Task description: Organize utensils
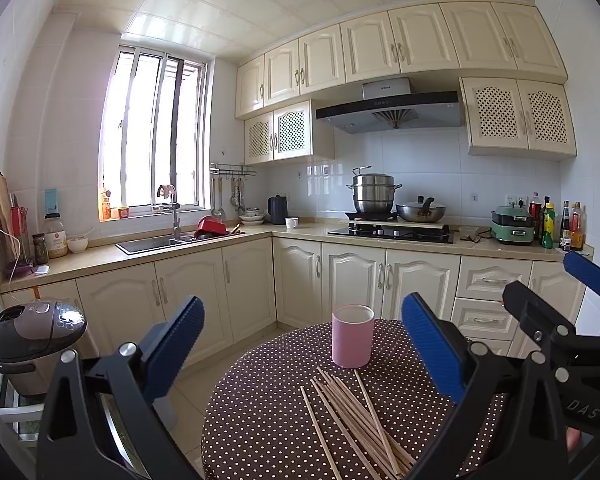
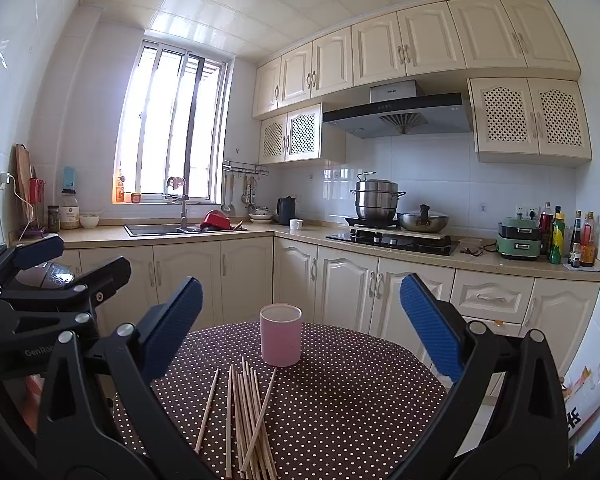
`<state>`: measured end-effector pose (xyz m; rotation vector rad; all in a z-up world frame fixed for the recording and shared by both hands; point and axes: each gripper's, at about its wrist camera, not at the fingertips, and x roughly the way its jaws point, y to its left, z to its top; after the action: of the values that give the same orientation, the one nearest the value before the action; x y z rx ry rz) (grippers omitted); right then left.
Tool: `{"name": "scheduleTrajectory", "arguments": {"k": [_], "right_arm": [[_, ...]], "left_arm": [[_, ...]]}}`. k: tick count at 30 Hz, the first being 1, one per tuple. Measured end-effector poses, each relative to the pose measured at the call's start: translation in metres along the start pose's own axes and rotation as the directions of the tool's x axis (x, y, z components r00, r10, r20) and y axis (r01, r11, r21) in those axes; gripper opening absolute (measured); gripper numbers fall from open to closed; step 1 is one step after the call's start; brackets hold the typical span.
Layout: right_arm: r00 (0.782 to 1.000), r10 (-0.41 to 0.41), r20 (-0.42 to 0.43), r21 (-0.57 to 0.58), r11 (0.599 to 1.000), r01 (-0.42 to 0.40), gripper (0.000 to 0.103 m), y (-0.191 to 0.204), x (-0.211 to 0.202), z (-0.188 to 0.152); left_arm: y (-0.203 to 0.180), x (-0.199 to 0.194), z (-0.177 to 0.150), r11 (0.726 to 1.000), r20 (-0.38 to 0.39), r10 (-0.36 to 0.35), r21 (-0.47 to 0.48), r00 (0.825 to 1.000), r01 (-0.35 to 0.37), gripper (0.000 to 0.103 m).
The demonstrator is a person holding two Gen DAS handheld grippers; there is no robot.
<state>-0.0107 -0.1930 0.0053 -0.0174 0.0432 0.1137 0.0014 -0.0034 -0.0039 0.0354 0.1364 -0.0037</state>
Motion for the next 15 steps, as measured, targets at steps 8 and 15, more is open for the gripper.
{"name": "scheduleTrajectory", "arguments": {"k": [8,15], "right_arm": [[1.000,-0.001,-0.002,0.001,1.000,0.001,0.097,-0.0045,-0.0010,0.0028],[1.000,0.000,-0.005,0.003,1.000,0.000,0.097,-0.0093,-0.0006,0.0017]], "left_arm": [[-0.0009,0.0002,-0.0025,1.000,-0.005,0.000,0.002,1.000,0.000,0.097],[-0.0020,0.0001,-0.0049,1.000,-0.009,-0.001,0.000,1.000,0.001,0.097]]}}
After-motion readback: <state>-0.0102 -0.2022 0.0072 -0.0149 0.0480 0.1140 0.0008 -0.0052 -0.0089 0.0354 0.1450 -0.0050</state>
